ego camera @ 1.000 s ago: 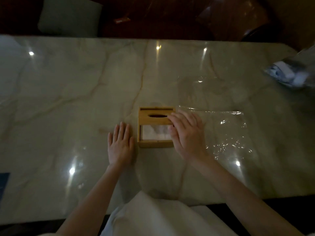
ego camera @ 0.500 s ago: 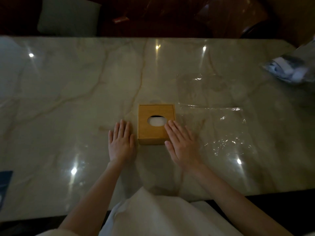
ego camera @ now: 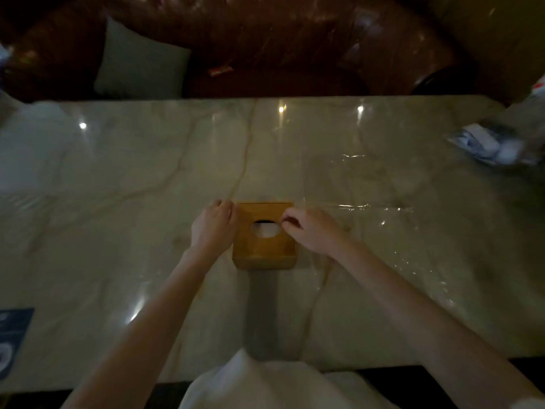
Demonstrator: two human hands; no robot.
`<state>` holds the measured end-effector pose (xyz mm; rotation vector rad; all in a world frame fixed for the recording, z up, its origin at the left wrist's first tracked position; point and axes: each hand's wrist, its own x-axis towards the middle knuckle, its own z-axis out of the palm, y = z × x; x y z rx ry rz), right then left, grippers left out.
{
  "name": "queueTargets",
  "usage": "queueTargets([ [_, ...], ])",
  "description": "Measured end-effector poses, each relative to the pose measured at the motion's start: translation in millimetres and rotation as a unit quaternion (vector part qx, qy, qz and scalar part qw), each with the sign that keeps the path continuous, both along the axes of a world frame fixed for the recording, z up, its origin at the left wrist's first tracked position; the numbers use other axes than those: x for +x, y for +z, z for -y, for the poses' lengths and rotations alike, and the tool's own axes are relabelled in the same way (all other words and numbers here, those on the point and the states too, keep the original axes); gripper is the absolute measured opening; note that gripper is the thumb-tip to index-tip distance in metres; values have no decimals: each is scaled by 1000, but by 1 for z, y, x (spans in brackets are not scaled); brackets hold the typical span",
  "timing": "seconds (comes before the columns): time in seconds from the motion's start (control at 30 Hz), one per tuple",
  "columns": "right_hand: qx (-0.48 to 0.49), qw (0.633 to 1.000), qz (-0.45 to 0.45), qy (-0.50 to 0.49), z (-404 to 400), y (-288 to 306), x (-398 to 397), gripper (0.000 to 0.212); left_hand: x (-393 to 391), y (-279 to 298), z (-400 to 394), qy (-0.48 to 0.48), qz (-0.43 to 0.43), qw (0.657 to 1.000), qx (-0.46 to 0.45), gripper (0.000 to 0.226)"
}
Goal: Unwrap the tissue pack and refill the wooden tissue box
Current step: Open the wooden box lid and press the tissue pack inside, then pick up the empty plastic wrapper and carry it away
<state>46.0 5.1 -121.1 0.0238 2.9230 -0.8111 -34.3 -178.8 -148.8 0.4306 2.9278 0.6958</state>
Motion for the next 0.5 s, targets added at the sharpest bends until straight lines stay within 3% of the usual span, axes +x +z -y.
queueTargets([
  [0.1, -14, 999, 9, -31, -27, 22, -10, 21, 0, 34, -33, -41, -65, 996, 45, 29],
  [0.23, -8, 997, -3, -81, -75, 45, -11, 20, 3, 57, -83, -114, -84, 986, 87, 26],
  [0.5, 70, 979, -43, -184, -173, 19, 13, 20, 4, 18, -173, -162, -58, 983, 65, 24],
])
